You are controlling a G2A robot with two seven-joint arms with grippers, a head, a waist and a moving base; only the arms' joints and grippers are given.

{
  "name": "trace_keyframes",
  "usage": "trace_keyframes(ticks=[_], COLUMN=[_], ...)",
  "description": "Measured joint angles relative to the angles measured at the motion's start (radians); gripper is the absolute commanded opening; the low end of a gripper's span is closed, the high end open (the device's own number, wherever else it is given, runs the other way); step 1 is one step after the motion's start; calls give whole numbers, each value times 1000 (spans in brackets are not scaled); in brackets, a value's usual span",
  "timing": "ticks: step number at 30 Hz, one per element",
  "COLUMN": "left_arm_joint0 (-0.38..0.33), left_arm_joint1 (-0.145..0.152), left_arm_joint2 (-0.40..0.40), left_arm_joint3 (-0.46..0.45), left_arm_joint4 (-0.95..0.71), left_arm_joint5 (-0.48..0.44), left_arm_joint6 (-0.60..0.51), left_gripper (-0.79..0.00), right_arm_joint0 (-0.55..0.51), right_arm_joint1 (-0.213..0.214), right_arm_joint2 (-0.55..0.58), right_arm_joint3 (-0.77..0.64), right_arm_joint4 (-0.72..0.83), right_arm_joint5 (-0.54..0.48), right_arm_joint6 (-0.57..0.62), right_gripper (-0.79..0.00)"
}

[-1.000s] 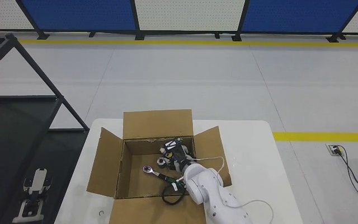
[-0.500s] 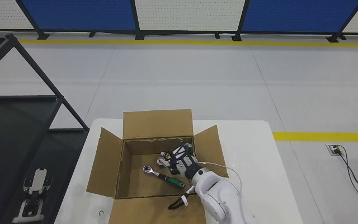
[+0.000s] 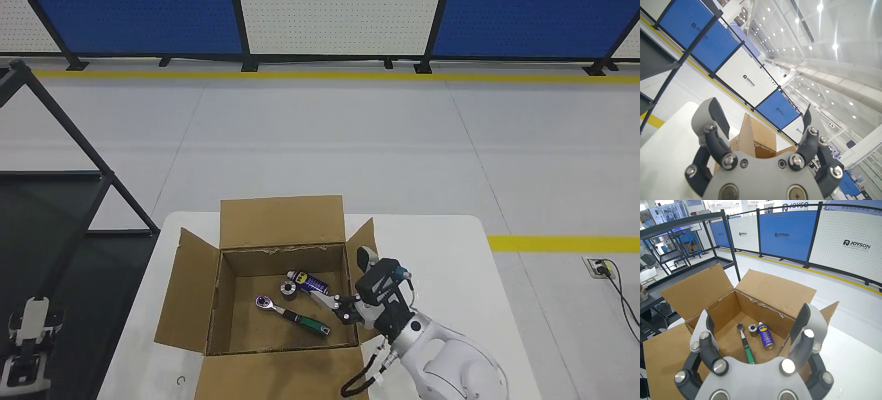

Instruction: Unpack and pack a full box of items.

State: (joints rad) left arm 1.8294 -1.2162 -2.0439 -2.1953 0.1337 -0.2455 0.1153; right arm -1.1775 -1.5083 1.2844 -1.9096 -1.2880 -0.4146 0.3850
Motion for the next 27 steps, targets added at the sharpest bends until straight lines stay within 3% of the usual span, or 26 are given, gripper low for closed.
trace_keyframes(ticks=[8, 16, 21, 27], left_arm_joint0=[-1, -65, -97, -109], left_arm_joint1=[0, 10, 22, 43], left_arm_joint2=[2, 23, -22, -93], left_arm_joint3=[0, 40, 94, 144], left_arm_joint4=[2, 36, 18, -6], left_arm_joint5=[-1, -34, -107, -165], left_arm_joint6=[-3, -164, -298, -528], left_gripper=[0, 0, 0, 0], right_arm_joint0=[-2, -46, -77, -39], right_arm_joint1=[0, 17, 35, 56], right_arm_joint2=[-3, 63, 178, 321], right_arm_joint3=[-6, -157, -208, -123], right_arm_joint4=[6, 149, 338, 674], right_arm_joint5=[-5, -95, -101, -71], right_arm_joint6=[-6, -33, 96, 262], right_gripper=[0, 0, 0, 0])
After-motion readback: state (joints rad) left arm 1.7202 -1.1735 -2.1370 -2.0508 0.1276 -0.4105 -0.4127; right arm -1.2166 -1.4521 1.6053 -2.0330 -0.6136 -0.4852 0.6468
